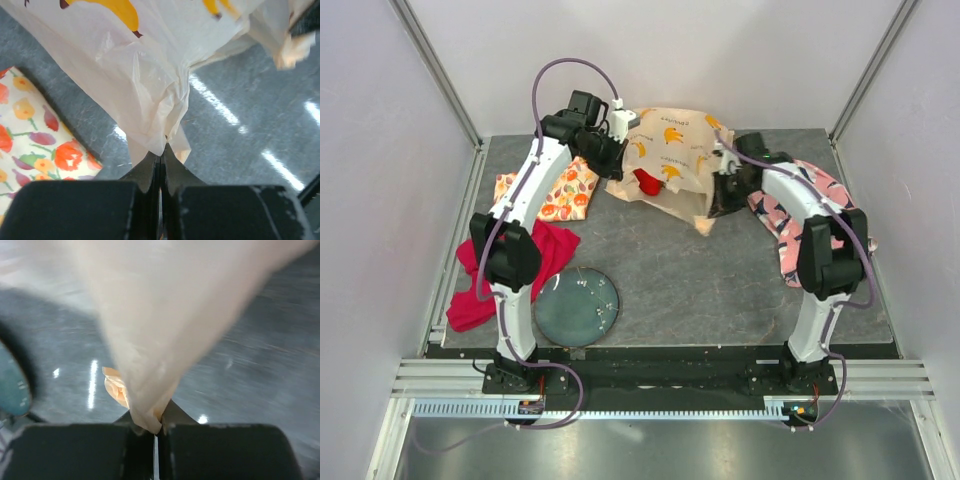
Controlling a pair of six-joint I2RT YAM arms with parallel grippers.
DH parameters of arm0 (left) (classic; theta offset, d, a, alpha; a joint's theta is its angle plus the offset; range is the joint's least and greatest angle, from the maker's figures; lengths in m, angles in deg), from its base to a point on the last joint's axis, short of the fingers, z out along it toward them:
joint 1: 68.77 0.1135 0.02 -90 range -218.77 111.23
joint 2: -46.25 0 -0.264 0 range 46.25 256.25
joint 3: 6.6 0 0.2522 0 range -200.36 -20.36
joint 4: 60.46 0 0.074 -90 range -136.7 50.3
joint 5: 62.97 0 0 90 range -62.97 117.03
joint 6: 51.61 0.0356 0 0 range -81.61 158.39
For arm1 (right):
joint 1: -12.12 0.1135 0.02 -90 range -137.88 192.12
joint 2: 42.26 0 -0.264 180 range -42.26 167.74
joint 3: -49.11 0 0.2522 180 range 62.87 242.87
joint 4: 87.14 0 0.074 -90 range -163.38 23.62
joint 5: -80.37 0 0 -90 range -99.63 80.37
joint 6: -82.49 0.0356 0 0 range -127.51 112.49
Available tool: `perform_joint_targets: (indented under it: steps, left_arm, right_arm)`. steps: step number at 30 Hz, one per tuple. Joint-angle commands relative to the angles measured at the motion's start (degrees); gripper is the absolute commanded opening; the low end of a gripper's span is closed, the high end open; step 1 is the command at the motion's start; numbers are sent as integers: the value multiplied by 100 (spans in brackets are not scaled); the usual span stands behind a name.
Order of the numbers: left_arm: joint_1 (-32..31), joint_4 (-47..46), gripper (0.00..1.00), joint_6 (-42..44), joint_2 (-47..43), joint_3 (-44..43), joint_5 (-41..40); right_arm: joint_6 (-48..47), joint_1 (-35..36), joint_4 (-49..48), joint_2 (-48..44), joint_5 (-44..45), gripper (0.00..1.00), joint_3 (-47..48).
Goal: Take the fake fruits out of the plastic bag
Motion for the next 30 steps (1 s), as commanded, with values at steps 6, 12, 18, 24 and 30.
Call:
perform_joint_targets:
  steps: [6,12,18,24,30]
  left_arm:
    - [-378,248,2,-791,-973,559,2146]
    - [-510,124,2,-1231,-710,229,1883]
    - [-502,168,2,-1363,-1175,174,1953]
    - [-440,282,2,-1372,-1667,675,2023]
    - [-414,282,2,-1372,-2011,1132,2102]
  right_arm:
    - [-1475,-1465,854,-1394,514,57,-153]
    - [-2521,-211,1013,-1781,-526,74,919]
    - [-2865,565,846,-1686,-992,65,755]
    - [-2147,707,126,-1158,-204,57,411]
    - [-1908,707,-200,-193,1029,57,1095]
